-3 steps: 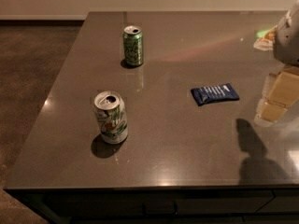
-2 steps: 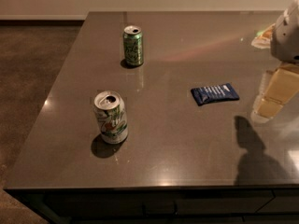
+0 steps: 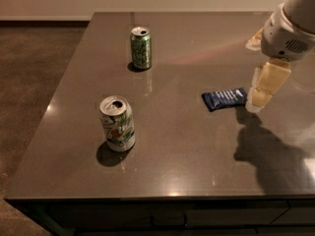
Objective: Move rxbar blueberry near green can
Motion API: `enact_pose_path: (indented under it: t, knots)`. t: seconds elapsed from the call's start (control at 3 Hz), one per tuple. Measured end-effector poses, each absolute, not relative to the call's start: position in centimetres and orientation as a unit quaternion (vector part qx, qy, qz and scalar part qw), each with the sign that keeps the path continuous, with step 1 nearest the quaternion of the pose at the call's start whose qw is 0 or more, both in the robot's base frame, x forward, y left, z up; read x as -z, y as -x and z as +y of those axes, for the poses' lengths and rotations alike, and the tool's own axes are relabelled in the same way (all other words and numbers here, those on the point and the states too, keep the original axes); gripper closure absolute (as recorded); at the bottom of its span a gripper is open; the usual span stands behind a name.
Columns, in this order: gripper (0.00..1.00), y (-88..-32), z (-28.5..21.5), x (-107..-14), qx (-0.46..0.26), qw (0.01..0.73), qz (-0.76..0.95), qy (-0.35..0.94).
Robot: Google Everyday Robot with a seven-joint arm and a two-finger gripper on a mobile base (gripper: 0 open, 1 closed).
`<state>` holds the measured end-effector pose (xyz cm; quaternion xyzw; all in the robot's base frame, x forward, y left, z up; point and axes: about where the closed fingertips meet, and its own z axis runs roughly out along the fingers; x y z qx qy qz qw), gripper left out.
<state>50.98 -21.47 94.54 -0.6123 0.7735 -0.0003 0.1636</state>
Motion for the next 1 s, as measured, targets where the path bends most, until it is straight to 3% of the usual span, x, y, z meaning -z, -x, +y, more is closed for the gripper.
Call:
enact_pose_path:
  t: [1.0]
  knots:
    - [0.0, -58.0, -21.6, -86.2, -0.066, 0.117, 0.763, 0.633]
